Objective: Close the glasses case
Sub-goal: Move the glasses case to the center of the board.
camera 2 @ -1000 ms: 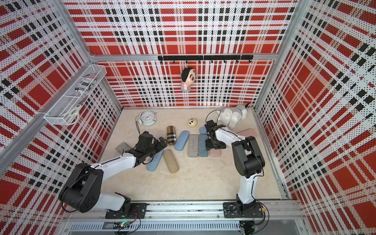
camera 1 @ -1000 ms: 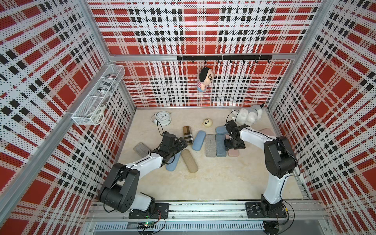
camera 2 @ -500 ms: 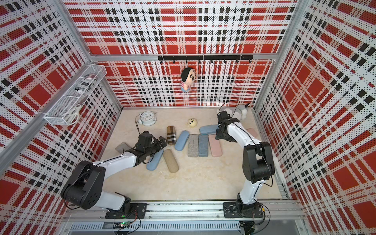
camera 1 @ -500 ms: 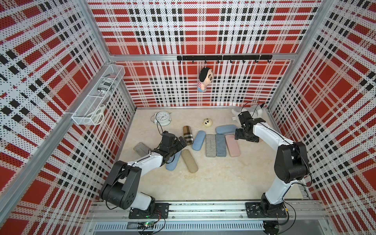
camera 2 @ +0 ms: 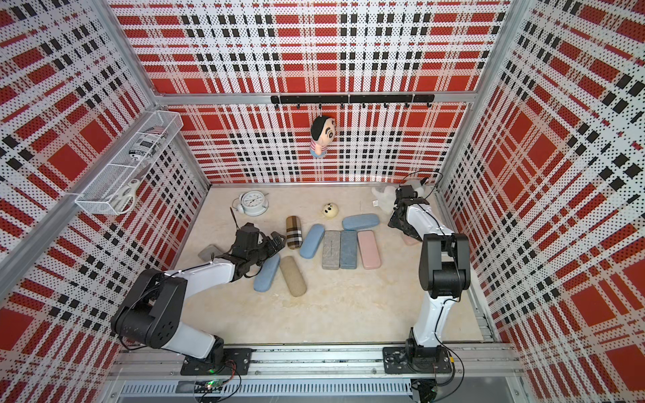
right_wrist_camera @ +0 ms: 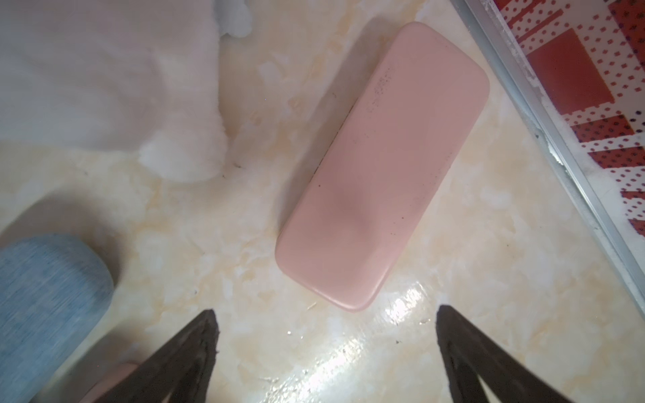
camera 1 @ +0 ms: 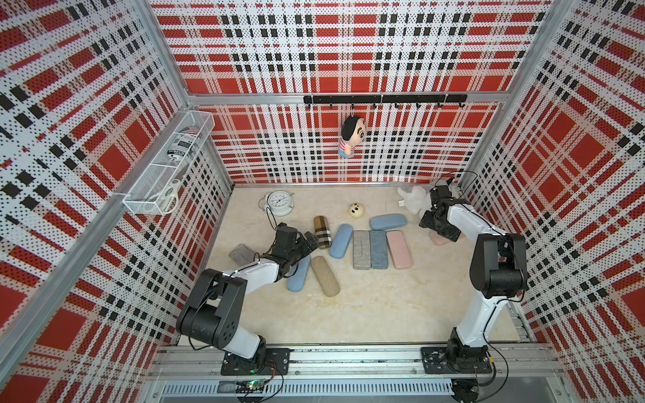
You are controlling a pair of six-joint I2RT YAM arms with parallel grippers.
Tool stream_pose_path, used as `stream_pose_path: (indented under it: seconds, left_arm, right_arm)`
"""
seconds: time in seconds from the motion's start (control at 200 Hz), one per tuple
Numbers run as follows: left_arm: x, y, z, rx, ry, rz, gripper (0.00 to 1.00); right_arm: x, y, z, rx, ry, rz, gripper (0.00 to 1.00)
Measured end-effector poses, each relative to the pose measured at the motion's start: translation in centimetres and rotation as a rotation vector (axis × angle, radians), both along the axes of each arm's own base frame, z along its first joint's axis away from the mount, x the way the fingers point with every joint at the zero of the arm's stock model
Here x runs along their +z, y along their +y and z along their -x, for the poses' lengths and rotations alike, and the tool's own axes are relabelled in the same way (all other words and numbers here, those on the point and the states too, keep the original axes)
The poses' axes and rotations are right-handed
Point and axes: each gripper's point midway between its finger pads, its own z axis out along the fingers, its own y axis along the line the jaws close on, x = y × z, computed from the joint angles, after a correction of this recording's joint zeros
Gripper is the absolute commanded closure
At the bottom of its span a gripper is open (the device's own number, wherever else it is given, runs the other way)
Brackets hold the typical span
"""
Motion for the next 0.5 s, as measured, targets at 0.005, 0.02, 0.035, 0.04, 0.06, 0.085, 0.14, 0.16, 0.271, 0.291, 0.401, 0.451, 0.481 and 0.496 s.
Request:
stream_pose_path:
  seconds: [0.005,0.02,0.035,0.04,0.06,0.085,0.14,0.16,0.271,0.291,0.401,0.451,0.481,0.496]
  left_arm:
    - [0.0,0.0,0.0,0.0,0.0,0.0,0.02]
    - [0.0,0.0,0.0,-0.002,0.001,0.0,0.02]
    - [0.0,-0.1,-0.1,-0.003,0.001,0.001,0.02]
    - [0.0,-0.1,-0.1,-0.004,0.001,0.0,0.02]
    - [0.0,-0.2,-0.2,-0.007,0.001,0.001,0.02]
    - [0.0,-0.2,-0.2,-0.01,0.002,0.002,0.02]
    - [0.0,-0.3,-0.3,-0.014,0.004,0.003,0.02]
    - [-0.1,-0.3,-0.3,-0.014,0.005,0.003,0.02]
    - [-0.1,-0.4,-0.3,-0.019,0.007,0.003,0.01]
    - [-0.1,-0.4,-0.3,-0.019,0.007,0.003,0.02]
    - [-0.1,-0.5,-0.4,-0.022,0.007,0.005,0.02]
    - [-0.1,-0.5,-0.4,-0.022,0.008,0.005,0.02]
    - [-0.1,-0.5,-0.4,-0.022,0.008,0.005,0.02]
    - [-0.1,-0.5,-0.4,-0.022,0.008,0.005,0.02]
  right_arm:
    - [0.0,0.0,0.0,-0.001,0.0,-0.001,0.0]
    - [-0.1,-0.2,0.0,-0.007,-0.001,-0.003,0.0]
    - [-0.2,-0.3,-0.1,-0.012,-0.002,-0.005,0.0]
    - [-0.3,-0.3,-0.1,-0.014,-0.003,-0.007,0.0]
    - [-0.4,-0.5,-0.2,-0.02,-0.004,-0.009,0.0]
    - [-0.5,-0.7,-0.2,-0.03,-0.006,-0.013,0.0]
    - [-0.8,-1.1,-0.3,-0.048,-0.01,-0.017,0.0]
    - [-0.9,-1.3,-0.3,-0.053,-0.011,-0.02,0.0]
    - [-1.7,-1.9,-0.3,-0.082,-0.014,-0.035,0.0]
    - [-1.9,-2.0,-0.3,-0.086,-0.014,-0.037,0.0]
    - [-2.7,-2.6,-0.3,-0.109,-0.009,-0.048,0.0]
    - [-3.0,-2.9,-0.3,-0.119,-0.008,-0.052,0.0]
    - [-3.2,-3.0,-0.3,-0.125,-0.01,-0.055,0.0]
    - [-3.3,-3.1,-0.3,-0.129,-0.011,-0.057,0.0]
